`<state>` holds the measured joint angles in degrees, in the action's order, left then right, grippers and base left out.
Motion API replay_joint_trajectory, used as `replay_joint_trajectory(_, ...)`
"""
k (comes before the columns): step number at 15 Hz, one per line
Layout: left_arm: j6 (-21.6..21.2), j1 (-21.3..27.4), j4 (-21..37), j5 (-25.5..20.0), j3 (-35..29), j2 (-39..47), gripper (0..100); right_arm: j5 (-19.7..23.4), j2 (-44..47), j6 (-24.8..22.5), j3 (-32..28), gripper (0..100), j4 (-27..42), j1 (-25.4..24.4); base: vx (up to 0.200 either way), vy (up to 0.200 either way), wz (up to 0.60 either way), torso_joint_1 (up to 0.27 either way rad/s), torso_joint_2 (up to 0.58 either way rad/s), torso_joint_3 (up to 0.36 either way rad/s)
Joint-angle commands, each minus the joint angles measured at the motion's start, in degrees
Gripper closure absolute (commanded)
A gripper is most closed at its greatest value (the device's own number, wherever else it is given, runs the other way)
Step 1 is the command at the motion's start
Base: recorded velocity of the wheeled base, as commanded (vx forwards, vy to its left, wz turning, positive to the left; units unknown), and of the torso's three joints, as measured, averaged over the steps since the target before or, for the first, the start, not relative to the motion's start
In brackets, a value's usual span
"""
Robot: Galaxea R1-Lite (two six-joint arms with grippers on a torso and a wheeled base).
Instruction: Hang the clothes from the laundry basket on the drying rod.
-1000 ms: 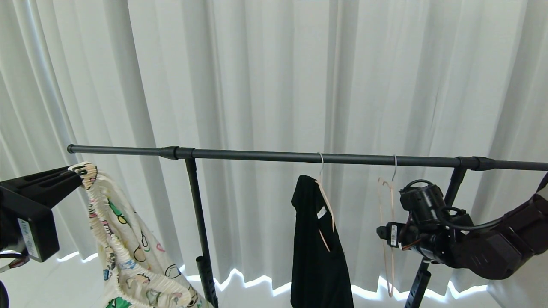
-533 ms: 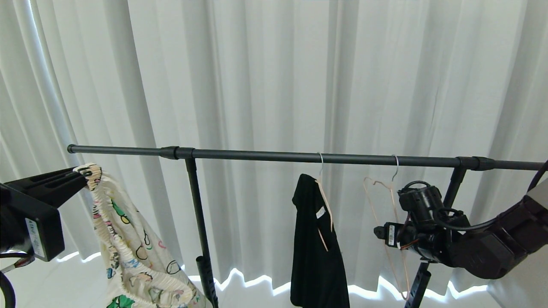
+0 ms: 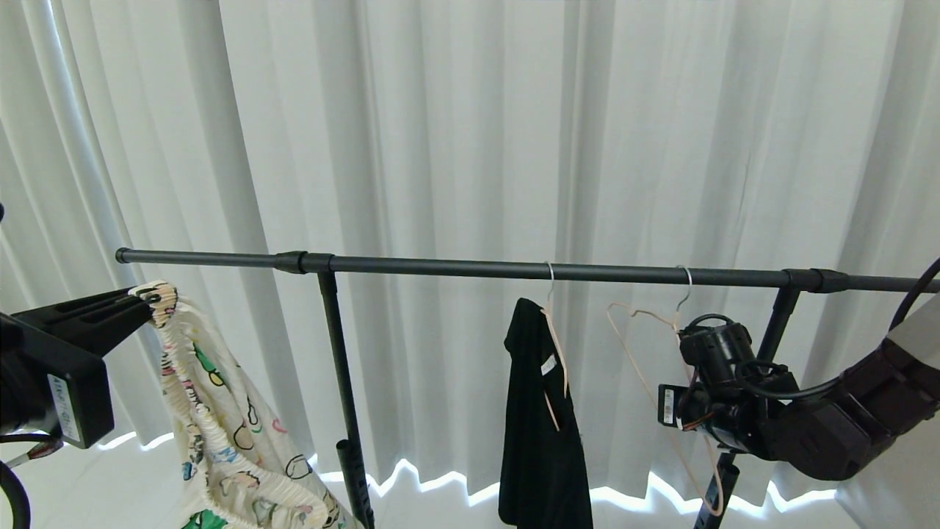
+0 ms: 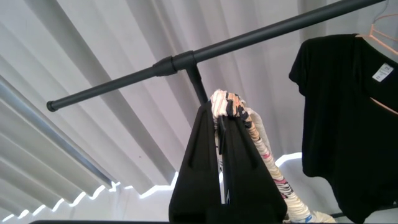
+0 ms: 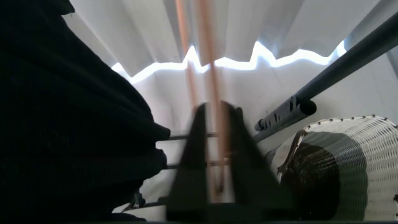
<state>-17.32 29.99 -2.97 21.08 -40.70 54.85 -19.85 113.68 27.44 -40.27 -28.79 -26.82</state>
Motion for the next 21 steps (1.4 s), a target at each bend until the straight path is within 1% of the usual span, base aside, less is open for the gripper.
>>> replay_joint_trajectory(1,0.0,0.0,0.0,0.0,0.0,0.1,100,-0.3,-0.2,0.0,0.0,100,0.0,-0.1,0.0,0.0,0.0,0.0,0.0,0.0)
replay_joint_trajectory(4,0.0,0.0,0.0,0.0,0.1,0.0,100,-1.4,-0.6,-0.2,0.0,100,-2.4,-0.1,0.0,0.0,0.0,0.0,0.0,0.0)
replay_joint_trajectory(7,0.0,0.0,0.0,0.0,0.9,-0.2,100,-2.4,-2.7,-0.1,1.0,100,-2.6,-0.6,0.0,0.0,0.0,0.0,0.0,0.0)
replay_joint_trajectory(8,0.0,0.0,0.0,0.0,1.1,-0.4,100,-2.5,-3.9,-0.4,1.4,100,-4.3,-0.9,0.0,0.0,0.0,0.0,0.0,0.0)
replay_joint_trajectory(11,-0.1,0.0,0.0,-0.1,0.9,-0.4,100,-2.4,-6.2,-4.4,4.7,100,-8.4,-0.8,0.0,0.0,0.0,0.0,0.0,0.0)
replay_joint_trajectory(13,-0.1,0.0,0.0,-0.1,0.9,-0.4,100,-2.4,-6.6,-5.4,5.9,100,-10.1,-0.8,0.0,0.0,0.0,0.0,0.0,0.0)
replay_joint_trajectory(14,-0.1,0.0,0.0,-0.1,0.9,-0.5,100,-2.4,-7.4,-7.8,7.6,100,-12.8,-0.8,0.0,0.0,0.0,0.0,0.0,0.0)
replay_joint_trajectory(16,-0.2,0.0,0.0,-0.1,0.9,-0.6,100,-2.3,-8.6,-9.5,9.2,100,-14.3,-0.9,0.0,0.0,0.0,0.0,0.0,0.0)
replay_joint_trajectory(17,-0.2,0.0,0.0,-0.1,0.7,-0.5,100,-2.0,-9.9,-11.4,11.2,100,-15.3,-0.8,0.0,0.0,0.0,0.0,0.0,0.0)
replay_joint_trajectory(19,-0.5,0.0,0.0,0.0,0.8,-0.5,100,-2.0,-10.6,-11.7,12.4,100,-15.9,-0.8,0.0,0.0,0.0,0.0,0.0,0.0)
replay_joint_trajectory(21,-2.4,-0.1,0.0,0.1,0.8,-0.4,100,-2.1,-11.8,-11.8,13.7,100,-15.9,-1.1,0.0,0.0,0.0,0.0,0.0,0.0)
